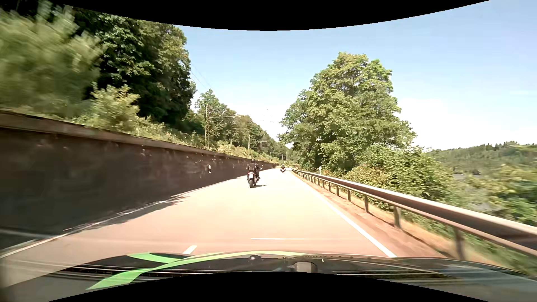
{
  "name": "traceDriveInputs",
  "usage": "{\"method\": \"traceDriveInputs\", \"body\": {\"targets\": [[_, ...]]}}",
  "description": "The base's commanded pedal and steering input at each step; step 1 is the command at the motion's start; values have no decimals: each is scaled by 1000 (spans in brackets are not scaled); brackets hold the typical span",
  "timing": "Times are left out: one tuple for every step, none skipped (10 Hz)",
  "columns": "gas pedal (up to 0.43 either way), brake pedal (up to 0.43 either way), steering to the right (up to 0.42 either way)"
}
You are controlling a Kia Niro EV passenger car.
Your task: Follow the waypoints while adhering to traffic rules and regulations
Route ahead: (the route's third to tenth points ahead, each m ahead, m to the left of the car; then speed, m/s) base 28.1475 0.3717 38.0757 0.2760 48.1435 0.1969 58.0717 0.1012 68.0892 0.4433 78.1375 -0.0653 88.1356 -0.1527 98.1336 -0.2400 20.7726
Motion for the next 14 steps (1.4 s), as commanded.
{"method": "traceDriveInputs", "body": {"targets": [[150,0,1],[118,0,1],[110,0,1],[110,0,1],[110,0,1],[110,0,1],[110,0,1],[110,0,1],[110,0,1],[110,0,0],[110,0,0],[110,0,-1],[110,0,-1],[110,0,-2]]}}
